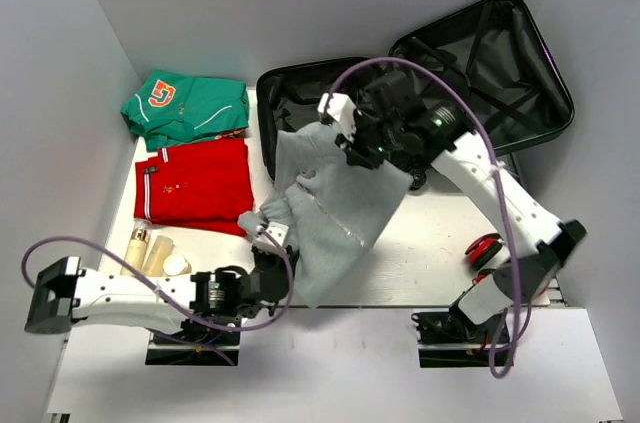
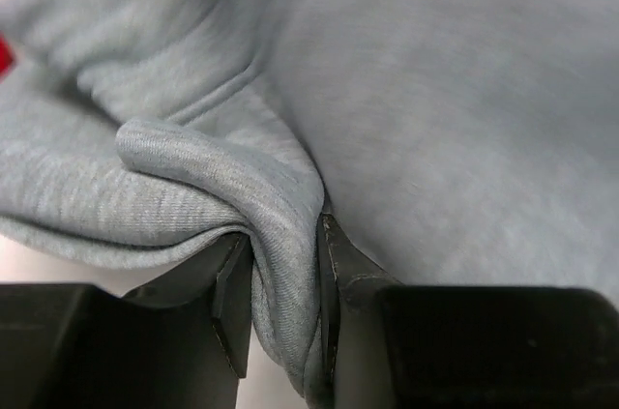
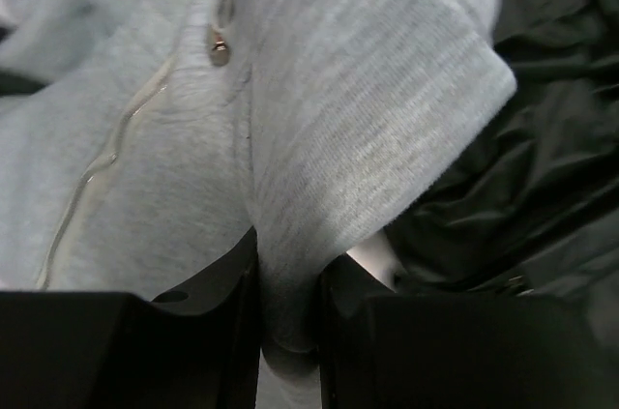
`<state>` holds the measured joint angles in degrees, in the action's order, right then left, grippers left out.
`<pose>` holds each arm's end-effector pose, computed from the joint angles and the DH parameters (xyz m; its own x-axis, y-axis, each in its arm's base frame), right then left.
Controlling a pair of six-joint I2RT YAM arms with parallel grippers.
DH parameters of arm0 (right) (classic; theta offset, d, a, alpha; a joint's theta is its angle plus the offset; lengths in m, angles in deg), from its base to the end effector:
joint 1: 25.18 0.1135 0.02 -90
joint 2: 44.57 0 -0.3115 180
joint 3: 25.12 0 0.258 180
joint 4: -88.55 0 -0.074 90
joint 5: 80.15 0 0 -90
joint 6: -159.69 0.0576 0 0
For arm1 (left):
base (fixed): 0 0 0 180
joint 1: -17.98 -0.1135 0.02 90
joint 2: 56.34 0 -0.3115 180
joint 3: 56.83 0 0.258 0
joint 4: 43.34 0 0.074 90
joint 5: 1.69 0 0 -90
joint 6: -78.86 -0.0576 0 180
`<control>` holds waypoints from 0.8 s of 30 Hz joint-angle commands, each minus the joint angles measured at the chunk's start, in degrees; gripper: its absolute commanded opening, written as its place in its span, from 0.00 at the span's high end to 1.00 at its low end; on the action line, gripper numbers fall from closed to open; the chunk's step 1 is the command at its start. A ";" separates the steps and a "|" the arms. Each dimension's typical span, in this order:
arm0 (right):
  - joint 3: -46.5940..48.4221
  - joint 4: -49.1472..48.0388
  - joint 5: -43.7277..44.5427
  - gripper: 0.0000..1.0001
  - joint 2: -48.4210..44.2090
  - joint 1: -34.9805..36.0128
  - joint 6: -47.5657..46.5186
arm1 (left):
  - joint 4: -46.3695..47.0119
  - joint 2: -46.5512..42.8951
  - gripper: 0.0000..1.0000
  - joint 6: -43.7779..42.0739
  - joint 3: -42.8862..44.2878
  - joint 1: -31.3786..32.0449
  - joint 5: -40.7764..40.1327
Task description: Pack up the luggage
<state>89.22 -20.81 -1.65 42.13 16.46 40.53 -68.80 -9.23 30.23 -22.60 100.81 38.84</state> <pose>0.2360 0.2252 0.4552 -0.0747 -0.7053 -0.7049 -0.9121 0.3341 -0.2376 0.0618 -0.1403 0.2151 -0.4351 0.0174 -0.9002 0.3769 0.9115 -0.1646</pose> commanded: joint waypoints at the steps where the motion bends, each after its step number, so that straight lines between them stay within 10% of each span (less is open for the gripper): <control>1: 8.98 -10.25 6.67 1.00 2.85 -0.43 -6.95 | 5.40 3.41 1.00 -11.72 6.64 5.05 -14.83; 8: 15.66 -21.65 15.42 1.00 6.99 -0.78 -4.59 | 41.36 3.25 1.00 -49.09 10.59 -2.30 -16.54; 13: 14.62 -31.75 29.31 1.00 10.51 -1.74 -0.46 | 6.23 8.93 1.00 -28.51 30.39 -27.57 11.47; 16: 12.07 -38.43 35.66 1.00 12.43 -2.89 0.25 | 1.40 17.36 1.00 -26.43 39.29 -42.42 20.10; 24: 8.63 -41.91 38.32 1.00 20.60 -8.42 6.04 | -7.67 42.41 1.00 -24.23 62.36 -56.19 40.67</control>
<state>97.26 -55.91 32.27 60.79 9.78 42.82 -71.03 28.91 3.80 34.11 47.04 68.39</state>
